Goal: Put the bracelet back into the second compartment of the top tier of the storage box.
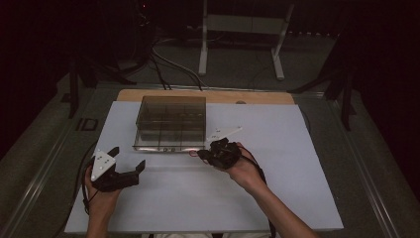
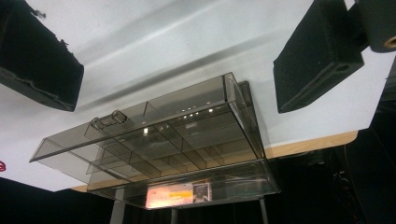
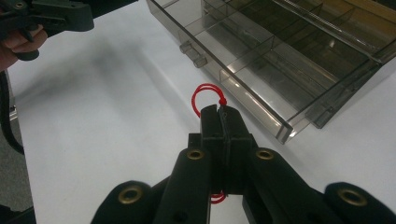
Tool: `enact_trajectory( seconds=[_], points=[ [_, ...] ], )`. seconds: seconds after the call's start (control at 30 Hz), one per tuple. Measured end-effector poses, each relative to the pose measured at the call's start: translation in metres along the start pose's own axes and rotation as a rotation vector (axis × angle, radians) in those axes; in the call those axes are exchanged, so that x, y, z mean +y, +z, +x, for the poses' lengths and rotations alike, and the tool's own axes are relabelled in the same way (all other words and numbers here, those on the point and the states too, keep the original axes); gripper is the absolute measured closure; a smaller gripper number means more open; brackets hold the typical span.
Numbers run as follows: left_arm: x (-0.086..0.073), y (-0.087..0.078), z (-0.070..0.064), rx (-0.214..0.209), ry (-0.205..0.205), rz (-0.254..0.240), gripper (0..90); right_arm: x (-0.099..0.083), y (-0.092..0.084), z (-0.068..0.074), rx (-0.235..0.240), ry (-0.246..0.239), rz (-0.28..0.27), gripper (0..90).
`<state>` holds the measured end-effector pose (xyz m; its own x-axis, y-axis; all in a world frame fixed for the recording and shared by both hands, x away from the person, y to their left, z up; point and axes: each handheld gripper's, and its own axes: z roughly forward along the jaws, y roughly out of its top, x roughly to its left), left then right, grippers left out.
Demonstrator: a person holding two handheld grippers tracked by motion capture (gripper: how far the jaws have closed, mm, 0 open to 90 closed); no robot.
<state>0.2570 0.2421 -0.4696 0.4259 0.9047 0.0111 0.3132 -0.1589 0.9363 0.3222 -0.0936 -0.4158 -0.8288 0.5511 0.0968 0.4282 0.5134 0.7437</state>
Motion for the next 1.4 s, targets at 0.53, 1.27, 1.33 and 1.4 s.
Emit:
enact_trajectory(
  seconds=[0.53, 1.27, 1.33, 1.4],
  points=[
    [0.0, 0.0, 0.001, 0.004, 0.003, 0.002, 3.3, 0.011, 0.006, -0.001, 0.002, -0.004, -0.005, 90.0],
    [0.0, -0.001, 0.002, 0.008, 0.002, 0.004, 3.3, 0.033, 0.018, -0.013, -0.01, -0.001, 0.001, 90.0],
    [0.0, -0.001, 0.001, 0.008, 0.002, 0.003, 3.3, 0.034, 0.019, -0.015, -0.006, 0.009, -0.004, 90.0],
    [0.0, 0.0, 0.002, 0.009, 0.002, 0.004, 3.3, 0.036, 0.02, -0.017, -0.006, 0.01, -0.008, 90.0]
  ],
)
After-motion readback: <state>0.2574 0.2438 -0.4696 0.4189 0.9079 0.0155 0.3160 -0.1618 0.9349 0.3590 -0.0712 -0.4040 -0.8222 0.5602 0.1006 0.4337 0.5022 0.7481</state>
